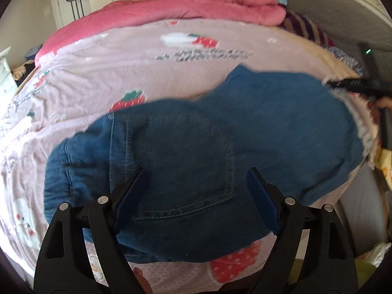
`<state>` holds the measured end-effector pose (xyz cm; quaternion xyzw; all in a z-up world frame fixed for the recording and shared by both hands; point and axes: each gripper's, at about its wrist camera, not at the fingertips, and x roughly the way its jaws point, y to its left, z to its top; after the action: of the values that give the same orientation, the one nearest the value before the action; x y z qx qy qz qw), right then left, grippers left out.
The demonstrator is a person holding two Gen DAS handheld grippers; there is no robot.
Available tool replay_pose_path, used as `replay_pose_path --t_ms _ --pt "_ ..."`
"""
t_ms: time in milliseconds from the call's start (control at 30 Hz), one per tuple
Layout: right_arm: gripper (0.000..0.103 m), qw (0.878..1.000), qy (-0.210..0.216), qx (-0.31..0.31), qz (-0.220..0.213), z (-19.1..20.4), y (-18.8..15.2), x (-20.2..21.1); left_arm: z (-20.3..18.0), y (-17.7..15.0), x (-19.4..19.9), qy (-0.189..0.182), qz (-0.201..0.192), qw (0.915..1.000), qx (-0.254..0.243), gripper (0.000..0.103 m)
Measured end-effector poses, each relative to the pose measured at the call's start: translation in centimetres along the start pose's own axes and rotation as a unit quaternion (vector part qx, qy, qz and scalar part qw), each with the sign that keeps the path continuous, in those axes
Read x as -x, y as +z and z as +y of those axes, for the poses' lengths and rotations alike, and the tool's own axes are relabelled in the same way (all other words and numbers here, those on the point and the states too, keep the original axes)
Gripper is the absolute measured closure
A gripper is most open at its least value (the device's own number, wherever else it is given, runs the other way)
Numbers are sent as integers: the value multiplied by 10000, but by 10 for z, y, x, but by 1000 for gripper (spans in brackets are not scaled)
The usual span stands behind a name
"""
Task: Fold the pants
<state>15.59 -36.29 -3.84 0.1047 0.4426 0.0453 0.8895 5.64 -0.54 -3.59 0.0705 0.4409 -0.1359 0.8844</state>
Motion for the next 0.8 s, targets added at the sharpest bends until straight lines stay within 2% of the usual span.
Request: replay_pose_path --t_ms 100,167,267,300,367,433,467,567,600,733,800 --pt "81 9996 -237 97 120 -1 0 -14 11 -7 -8 -66 117 9997 184 28" --pt "79 9982 -455 357 179 8 -3 -24 13 -12 -10 -71 83 9999 133 28" --pt "67 9979 -540 320 161 11 1 -15 12 -15 -9 -49 44 10000 49 28" --pt "63 9983 -529 264 -12 13 5 -2 12 -15 -9 -47 28 10000 17 28" --pt "61 9977 -441 368 -367 26 10 20 12 -16 -7 -68 -6 10000 4 28" --pt "47 9950 -30 787 -609 61 15 35 11 -16 -5 -96 -34 9999 -21 28" --pt "47 9931 201 994 -588 79 16 36 10 -17 -6 -87 -32 10000 -37 28" --pt "47 9824 894 1598 -377 141 20 19 10 -17 -6 -100 -50 9999 -19 28" --pt "47 9781 1010 1806 -240 163 21 8 11 -17 -5 -118 -56 9999 -11 28" --pt "48 9638 1250 2320 400 223 25 -40 12 -17 -4 -148 -70 9999 47 28" --pt "48 9647 1127 2282 674 237 28 -64 13 -17 -3 -150 -79 9998 46 28"
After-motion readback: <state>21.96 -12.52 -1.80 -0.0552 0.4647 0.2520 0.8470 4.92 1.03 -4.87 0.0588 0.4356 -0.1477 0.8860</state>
